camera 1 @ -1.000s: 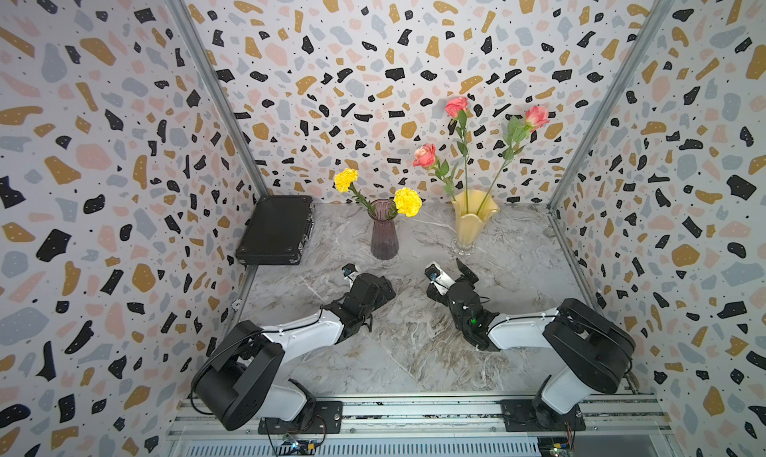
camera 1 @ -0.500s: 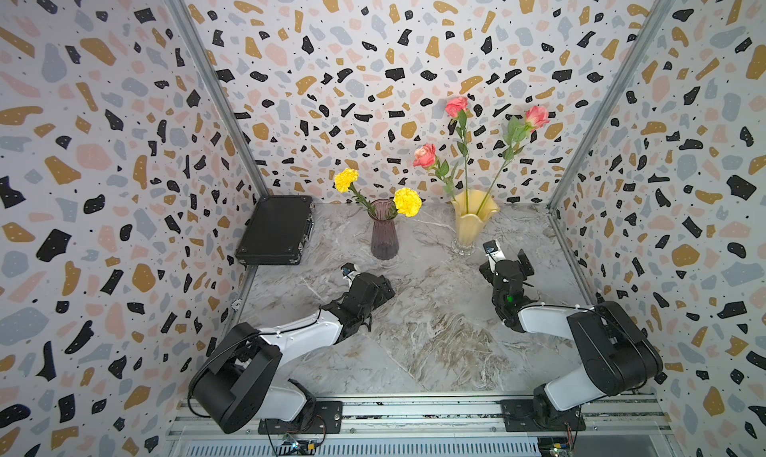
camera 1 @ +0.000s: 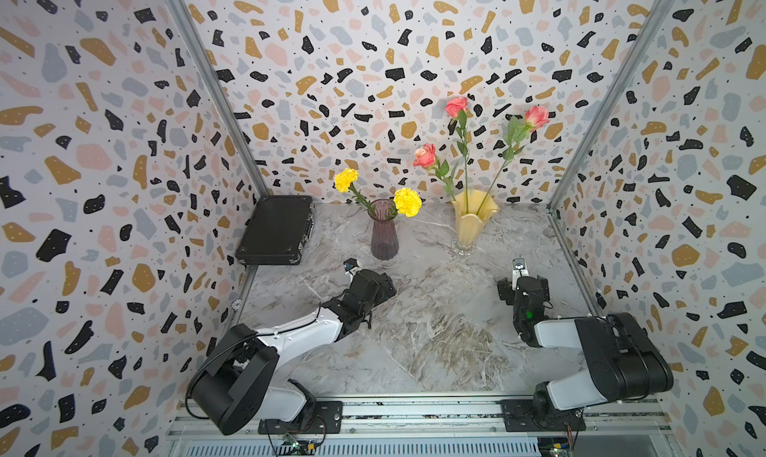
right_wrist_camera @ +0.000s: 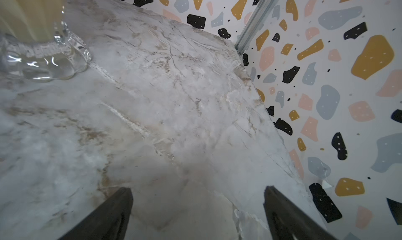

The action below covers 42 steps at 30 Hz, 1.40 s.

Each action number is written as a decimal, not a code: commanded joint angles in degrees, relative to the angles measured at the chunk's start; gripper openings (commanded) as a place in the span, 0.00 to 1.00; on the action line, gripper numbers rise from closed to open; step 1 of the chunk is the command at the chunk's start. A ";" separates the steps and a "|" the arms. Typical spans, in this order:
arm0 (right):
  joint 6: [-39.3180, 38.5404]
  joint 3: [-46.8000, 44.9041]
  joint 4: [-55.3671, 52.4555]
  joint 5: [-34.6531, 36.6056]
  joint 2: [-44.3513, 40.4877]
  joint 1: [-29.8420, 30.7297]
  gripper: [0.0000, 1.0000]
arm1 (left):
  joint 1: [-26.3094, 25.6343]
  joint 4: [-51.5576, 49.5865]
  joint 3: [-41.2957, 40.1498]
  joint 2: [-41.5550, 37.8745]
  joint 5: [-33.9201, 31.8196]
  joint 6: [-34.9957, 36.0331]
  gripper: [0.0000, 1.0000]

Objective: Arrange the flowers in different vases according to their colors
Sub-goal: Reset both arms

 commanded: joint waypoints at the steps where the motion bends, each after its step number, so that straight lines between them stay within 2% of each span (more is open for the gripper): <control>1: 3.58 2.30 -1.12 -3.15 -2.04 -0.71 0.99 | -0.27 1.64 0.18 -4.66 -2.46 9.55 0.99; 3: 2.71 1.48 2.79 -3.23 -0.83 -0.84 0.99 | -0.27 3.86 -1.98 -7.32 -5.05 13.41 0.99; 5: 3.61 1.97 -0.15 -3.31 -1.73 -0.81 0.99 | -0.27 2.45 -2.95 -10.18 -12.40 13.96 0.99; 6: 3.13 1.62 1.97 -3.39 -1.13 -0.86 0.99 | -0.33 1.59 -2.99 -11.77 -15.87 15.83 0.99; 7: 3.13 1.67 1.78 -3.43 -1.16 -0.95 0.94 | -0.27 1.71 -3.03 -13.38 -18.99 20.51 0.99; 8: 3.37 1.65 0.72 -3.39 -1.76 -0.93 0.99 | -0.27 2.56 -3.15 -14.61 -20.40 27.08 0.99; 9: 3.38 0.96 2.34 -3.48 -2.02 -0.93 0.99 | -0.28 3.87 -3.42 -15.72 -21.09 36.98 0.99; 10: 2.95 -1.29 5.69 -4.03 -1.90 -0.90 1.00 | -0.27 5.15 -4.02 -16.47 -24.10 43.00 0.99; 12: 3.23 -4.50 12.07 -4.15 -1.34 -0.94 1.00 | -0.19 9.98 -6.56 -17.27 -35.74 47.80 0.99; 13: 3.86 -5.19 14.41 -3.71 0.26 -1.03 1.00 | 0.26 15.30 -9.07 -17.72 -38.66 52.21 0.99; 15: 1.81 -4.60 20.80 -3.87 4.91 -0.95 1.00 | 1.59 25.99 -15.07 -18.44 -36.11 62.63 0.99; 16: 3.22 -3.82 15.54 -4.16 2.14 -1.07 1.00 | 2.80 30.98 -18.06 -18.48 -34.20 65.19 0.99; 17: 4.36 -2.38 9.04 -5.57 0.50 -1.70 1.00 | 3.84 34.97 -20.34 -18.43 -32.94 65.58 0.99; 19: 3.88 -1.04 10.74 -6.97 3.17 -2.76 1.00 | 6.13 38.15 -23.00 -17.91 -31.18 64.77 0.99; 21: 4.99 -0.78 6.56 -6.72 1.20 -2.84 1.00 | 7.85 38.46 -23.49 -16.38 -29.30 64.49 0.99; 22: 4.27 -0.85 9.00 -7.01 2.61 -2.87 1.00 | 8.65 39.66 -23.93 -14.74 -27.81 64.28 0.99; 26: 4.57 -0.58 8.04 -7.51 2.31 -3.08 1.00 | 11.04 53.78 -27.14 -3.94 -24.37 63.56 0.99; 28: 4.81 -0.58 7.46 -7.23 1.76 -3.13 1.00 | 14.85 64.85 -29.34 3.57 -22.47 60.74 0.99; 30: 4.71 -0.44 7.52 -7.74 2.13 -3.28 1.00 | 17.76 70.98 -30.47 7.90 -16.19 59.88 1.00; 32: 4.67 -0.52 7.72 -7.65 2.04 -3.27 1.00 | 20.91 62.43 -27.27 6.90 -12.45 56.97 0.99; 33: 4.80 -0.38 7.18 -7.66 1.94 -3.30 1.00 | 22.29 53.44 -23.96 5.15 -11.42 55.44 0.99; 34: 4.70 -0.45 7.55 -7.71 2.02 -3.28 1.00 | 24.46 41.79 -19.37 3.25 -5.54 54.89 0.99; 35: 4.64 -0.55 7.98 -7.69 2.11 -3.24 1.00 | 26.53 36.56 -17.07 3.12 -0.03 54.47 0.99; 36: 4.67 -0.48 7.84 -7.73 2.11 -3.31 1.00 | 28.14 39.69 -17.72 4.18 2.71 53.98 0.99; 42: 4.75 -0.64 8.00 -7.59 2.02 -3.27 1.00 | 28.21 37.63 -17.28 3.32 2.30 53.90 0.99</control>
